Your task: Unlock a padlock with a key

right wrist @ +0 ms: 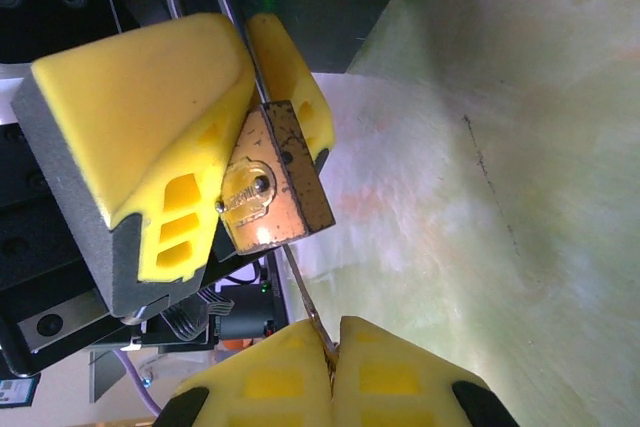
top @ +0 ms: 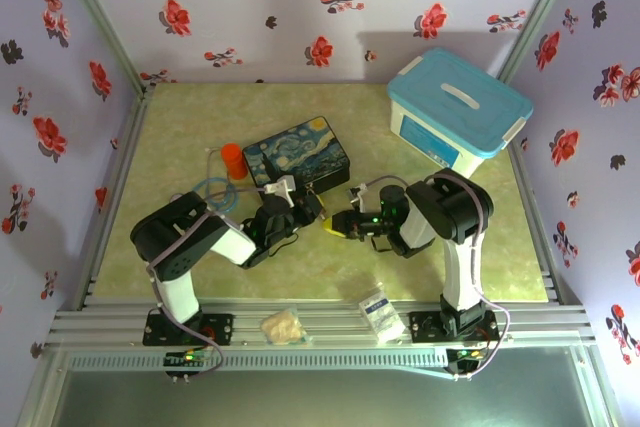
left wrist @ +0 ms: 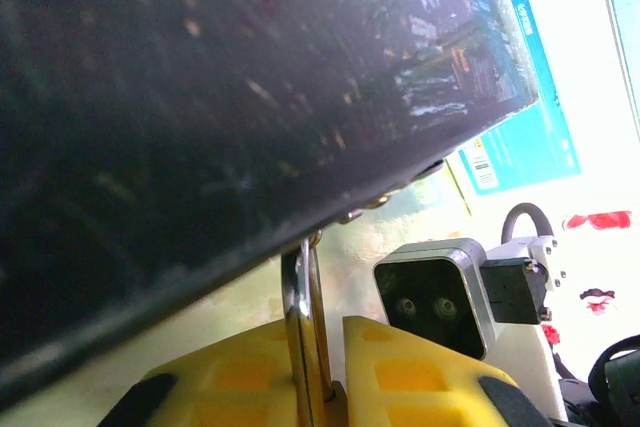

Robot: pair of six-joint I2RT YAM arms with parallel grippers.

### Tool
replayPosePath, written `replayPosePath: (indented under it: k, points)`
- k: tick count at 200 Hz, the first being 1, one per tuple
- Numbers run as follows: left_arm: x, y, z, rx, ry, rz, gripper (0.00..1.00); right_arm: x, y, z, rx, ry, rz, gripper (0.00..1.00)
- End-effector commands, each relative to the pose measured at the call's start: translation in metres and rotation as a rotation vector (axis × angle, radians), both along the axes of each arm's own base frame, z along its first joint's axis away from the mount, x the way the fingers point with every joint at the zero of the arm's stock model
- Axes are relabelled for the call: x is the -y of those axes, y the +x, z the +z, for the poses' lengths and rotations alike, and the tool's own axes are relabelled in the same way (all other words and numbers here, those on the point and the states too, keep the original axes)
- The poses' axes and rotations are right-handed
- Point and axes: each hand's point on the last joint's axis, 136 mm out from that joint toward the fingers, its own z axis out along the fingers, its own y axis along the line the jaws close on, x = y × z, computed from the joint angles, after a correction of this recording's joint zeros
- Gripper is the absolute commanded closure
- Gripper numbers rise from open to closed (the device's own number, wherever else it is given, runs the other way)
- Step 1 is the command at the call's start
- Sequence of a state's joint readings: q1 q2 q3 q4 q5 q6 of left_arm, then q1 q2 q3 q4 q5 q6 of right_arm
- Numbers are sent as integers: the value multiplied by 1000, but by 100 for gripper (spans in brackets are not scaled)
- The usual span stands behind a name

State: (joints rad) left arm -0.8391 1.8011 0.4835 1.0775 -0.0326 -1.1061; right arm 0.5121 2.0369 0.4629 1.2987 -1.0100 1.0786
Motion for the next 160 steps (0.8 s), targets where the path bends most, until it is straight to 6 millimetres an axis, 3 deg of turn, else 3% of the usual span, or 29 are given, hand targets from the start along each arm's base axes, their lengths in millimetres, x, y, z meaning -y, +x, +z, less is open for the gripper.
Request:
replayPosePath:
  k: [1,55,116,160]
  points:
    - [19,-12,8,-18,-68,-92,98,3,17,16,72,44,-45,100]
    - [21,-13,9,-23,-77,-105,98,8,21,17,53,49,-53,100]
    - [22,-12,13,-12,-96,-106,98,8,22,36,44,82,-47,100]
    - [22,-12,13,-14,-106,-107,98,9,27,35,-5,87,-51,100]
